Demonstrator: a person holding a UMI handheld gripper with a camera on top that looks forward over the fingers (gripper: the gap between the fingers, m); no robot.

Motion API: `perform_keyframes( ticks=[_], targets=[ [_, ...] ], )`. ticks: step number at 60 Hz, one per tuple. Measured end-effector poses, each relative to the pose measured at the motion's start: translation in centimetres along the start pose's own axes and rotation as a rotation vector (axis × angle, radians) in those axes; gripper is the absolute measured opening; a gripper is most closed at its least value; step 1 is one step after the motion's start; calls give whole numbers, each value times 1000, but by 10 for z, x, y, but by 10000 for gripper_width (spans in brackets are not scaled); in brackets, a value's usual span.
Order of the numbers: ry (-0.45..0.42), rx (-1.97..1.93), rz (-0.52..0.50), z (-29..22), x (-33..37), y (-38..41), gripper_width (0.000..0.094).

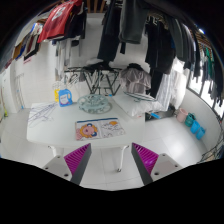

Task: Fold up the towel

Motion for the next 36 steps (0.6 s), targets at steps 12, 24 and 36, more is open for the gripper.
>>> perform_keyframes(
  ticks=[12,24,36],
  targets=[
    [3,37,-105,-1,-22,99,850],
    [-25,54,-182,2,-47,190,851],
    [-51,93,-219,9,-109,249,854]
  ],
)
Point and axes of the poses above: the point between the fingertips, and its own axes, seen from behind it with the camera up: y to the left, z down, x backward, against the way the camera looks, the point moved 2 cm from there along x, backward, against the way the camera looks, and after that the axes turned 9 degrees about z, right-handed, at the moved point
